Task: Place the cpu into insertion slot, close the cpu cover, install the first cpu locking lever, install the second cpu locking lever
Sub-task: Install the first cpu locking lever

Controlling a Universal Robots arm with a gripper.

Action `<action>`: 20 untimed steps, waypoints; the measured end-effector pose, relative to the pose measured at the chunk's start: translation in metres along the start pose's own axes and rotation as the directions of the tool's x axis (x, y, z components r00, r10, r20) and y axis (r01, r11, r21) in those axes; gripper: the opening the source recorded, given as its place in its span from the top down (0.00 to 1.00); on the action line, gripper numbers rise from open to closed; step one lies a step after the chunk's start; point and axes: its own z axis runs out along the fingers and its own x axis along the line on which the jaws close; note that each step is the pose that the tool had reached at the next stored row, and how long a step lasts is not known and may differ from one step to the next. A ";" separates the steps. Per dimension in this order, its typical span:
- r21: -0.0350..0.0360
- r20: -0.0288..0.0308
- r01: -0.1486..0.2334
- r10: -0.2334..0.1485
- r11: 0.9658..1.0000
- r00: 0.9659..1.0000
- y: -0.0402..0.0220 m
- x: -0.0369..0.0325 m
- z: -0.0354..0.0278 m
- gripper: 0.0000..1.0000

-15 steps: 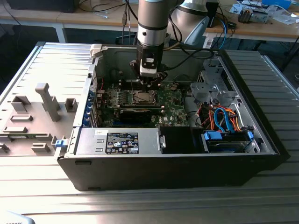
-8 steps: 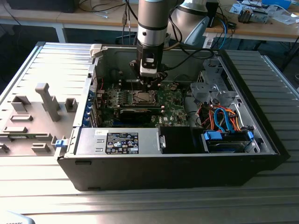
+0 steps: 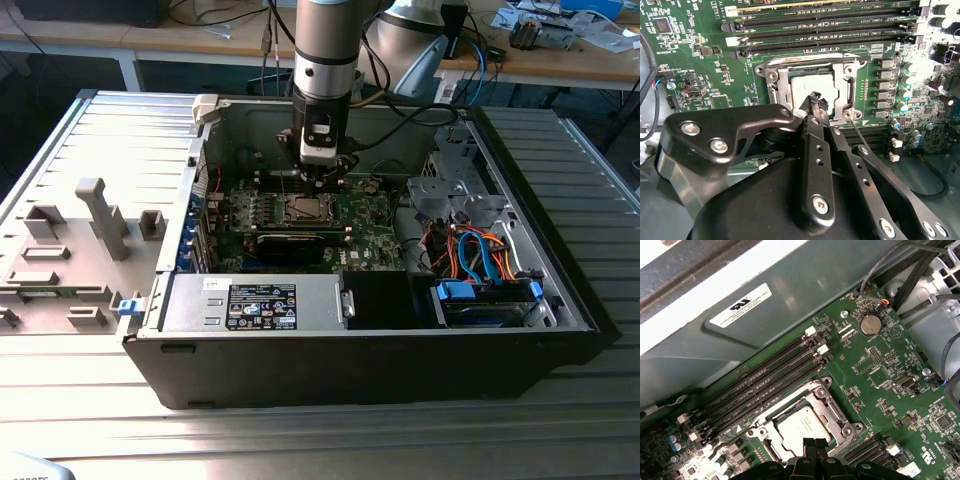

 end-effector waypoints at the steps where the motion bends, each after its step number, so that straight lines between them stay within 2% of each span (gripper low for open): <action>1: 0.000 0.000 0.000 0.000 1.000 1.000 0.0000 0.0000 0.0000 0.89; 20: 0.000 0.000 0.015 -0.015 1.000 1.000 0.0000 0.0000 0.0000 0.89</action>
